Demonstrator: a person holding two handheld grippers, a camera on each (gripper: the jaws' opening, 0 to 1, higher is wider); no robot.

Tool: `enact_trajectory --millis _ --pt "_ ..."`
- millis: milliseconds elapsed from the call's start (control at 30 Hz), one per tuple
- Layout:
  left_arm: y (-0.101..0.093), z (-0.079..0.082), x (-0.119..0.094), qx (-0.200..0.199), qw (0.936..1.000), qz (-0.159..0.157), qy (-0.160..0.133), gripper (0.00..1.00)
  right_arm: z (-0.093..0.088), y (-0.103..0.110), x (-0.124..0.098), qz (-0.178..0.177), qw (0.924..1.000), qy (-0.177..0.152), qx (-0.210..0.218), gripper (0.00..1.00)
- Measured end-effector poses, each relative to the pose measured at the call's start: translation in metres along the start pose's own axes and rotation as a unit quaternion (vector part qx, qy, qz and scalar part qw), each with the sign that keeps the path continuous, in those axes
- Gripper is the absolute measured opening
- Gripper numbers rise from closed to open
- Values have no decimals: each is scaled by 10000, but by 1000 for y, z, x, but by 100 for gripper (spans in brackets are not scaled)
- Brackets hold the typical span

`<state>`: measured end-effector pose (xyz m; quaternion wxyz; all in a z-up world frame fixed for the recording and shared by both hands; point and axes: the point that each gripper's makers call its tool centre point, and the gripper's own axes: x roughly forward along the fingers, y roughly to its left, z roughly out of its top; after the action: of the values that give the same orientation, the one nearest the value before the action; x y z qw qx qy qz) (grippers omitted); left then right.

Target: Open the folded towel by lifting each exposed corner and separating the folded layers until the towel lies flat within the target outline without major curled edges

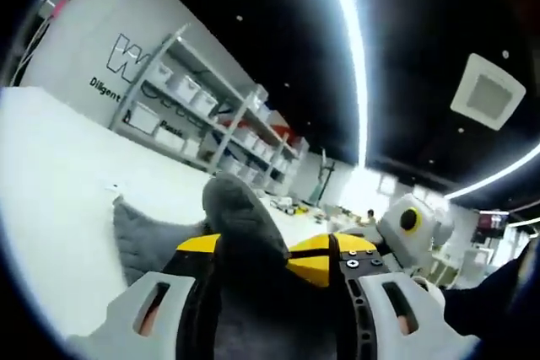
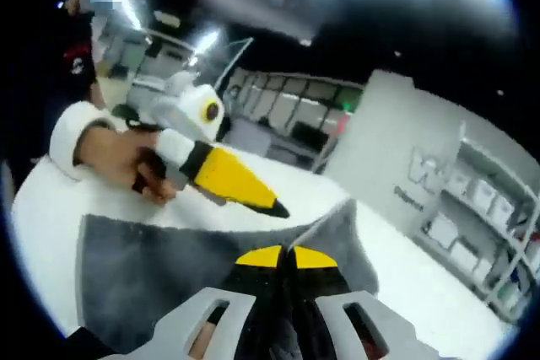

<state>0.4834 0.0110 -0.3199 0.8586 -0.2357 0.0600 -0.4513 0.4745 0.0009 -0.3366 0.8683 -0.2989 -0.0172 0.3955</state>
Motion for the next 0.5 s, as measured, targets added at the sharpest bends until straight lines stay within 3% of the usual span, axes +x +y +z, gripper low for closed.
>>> enact_trajectory --millis 233,300,500 --pt "22 1 -2 101 9991 408 84 45 -7 18 9 62 9979 267 -594 0" --pt "26 1 -2 29 9991 400 109 44 -8 22 10 89 9969 302 -721 0" --pt "42 -9 -4 -27 9968 734 329 44 -16 35 17 206 9893 534 -1345 0"
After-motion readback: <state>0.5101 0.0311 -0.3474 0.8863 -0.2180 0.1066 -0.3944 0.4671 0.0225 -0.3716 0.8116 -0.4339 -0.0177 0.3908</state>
